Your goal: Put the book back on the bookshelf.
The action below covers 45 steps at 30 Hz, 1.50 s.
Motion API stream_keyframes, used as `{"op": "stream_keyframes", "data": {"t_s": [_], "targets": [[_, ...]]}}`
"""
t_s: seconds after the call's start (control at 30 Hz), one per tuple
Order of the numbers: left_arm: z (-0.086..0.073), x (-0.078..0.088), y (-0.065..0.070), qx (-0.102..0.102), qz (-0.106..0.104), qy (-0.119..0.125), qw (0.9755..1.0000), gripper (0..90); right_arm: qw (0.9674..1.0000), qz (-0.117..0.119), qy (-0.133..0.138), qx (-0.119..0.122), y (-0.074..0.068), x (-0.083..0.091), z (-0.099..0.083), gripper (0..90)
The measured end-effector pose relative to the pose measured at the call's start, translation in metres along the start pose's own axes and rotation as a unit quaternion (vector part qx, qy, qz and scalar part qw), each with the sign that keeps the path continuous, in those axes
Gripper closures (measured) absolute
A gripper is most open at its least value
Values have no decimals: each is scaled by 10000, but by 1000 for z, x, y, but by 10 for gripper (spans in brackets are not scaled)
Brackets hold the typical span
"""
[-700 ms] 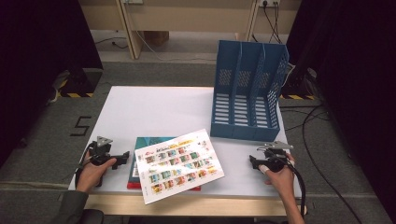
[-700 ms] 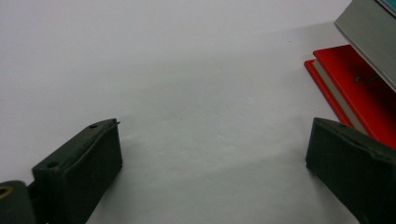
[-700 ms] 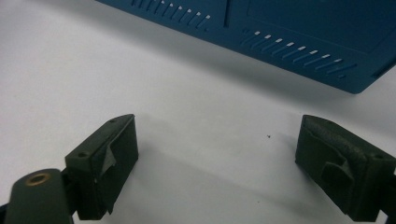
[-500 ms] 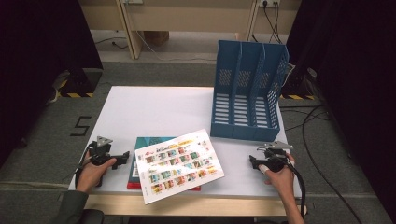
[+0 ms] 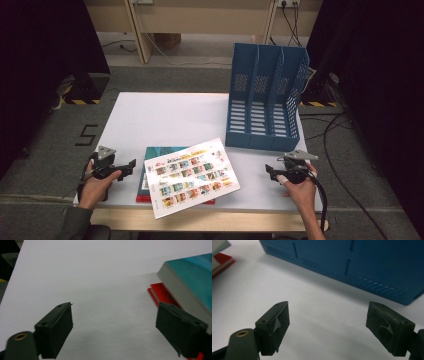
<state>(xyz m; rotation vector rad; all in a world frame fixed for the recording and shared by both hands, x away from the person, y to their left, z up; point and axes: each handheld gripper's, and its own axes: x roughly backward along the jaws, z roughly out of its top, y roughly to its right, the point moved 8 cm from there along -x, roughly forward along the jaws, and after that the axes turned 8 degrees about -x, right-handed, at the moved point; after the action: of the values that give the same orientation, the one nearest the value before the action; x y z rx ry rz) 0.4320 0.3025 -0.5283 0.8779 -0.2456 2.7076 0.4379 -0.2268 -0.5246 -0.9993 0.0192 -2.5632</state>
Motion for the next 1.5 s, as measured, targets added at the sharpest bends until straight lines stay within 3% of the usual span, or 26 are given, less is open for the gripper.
{"op": "stream_keyframes", "data": {"t_s": [0.07,0.1,0.17,0.3,0.57,0.7,0.93,0.97,1.0,1.03,1.07,1.1,1.13,1.27,1.3,1.33,1.4,1.5], "targets": [[1,3,5,-54,-62,-1,10000,146,10000,34,7,45,-2,0,0,205],[2,8,14,-220,-157,-36,9996,146,9999,84,-15,89,-9,0,1,209],[4,12,21,-330,-248,-34,9991,145,9998,170,11,112,-14,1,3,215],[7,18,31,-456,-386,-69,9982,155,9996,252,10,149,-20,2,4,216],[6,20,33,-529,-433,-129,9976,175,9991,393,14,160,-29,4,5,224],[8,23,38,-678,-456,-158,9965,293,9983,533,2,231,-41,5,7,230],[10,25,43,-883,-358,-156,9953,343,9943,1015,4,322,-70,8,10,237],[12,26,45,-825,-466,-115,9954,341,9937,1076,-3,309,-74,8,11,237],[12,26,45,-825,-466,-115,9954,257,9937,1076,-3,309,-74,8,11,237],[13,26,50,-613,-634,-81,9961,257,9930,1144,-27,301,-77,8,11,237],[14,25,52,-687,-626,-82,9956,291,9920,1224,-23,297,-80,8,11,237],[16,24,52,-804,-481,-71,9956,295,9911,1298,-29,289,-83,9,11,236],[18,23,52,-931,-353,-105,9950,248,9900,1381,-33,269,-87,8,11,236],[21,19,56,-909,-389,-99,9951,259,9871,1576,-135,251,-97,7,9,234],[22,17,55,-883,-378,-116,9953,211,9857,1666,-153,215,-101,6,8,231],[22,16,55,-868,-372,-119,9955,211,9857,1666,-153,215,-101,6,8,231],[22,15,55,-831,-400,-102,9957,199,9825,1843,-205,167,-107,4,7,228],[22,11,56,-634,-493,-51,9968,202,9804,1942,-271,185,-111,2,6,223]]}}
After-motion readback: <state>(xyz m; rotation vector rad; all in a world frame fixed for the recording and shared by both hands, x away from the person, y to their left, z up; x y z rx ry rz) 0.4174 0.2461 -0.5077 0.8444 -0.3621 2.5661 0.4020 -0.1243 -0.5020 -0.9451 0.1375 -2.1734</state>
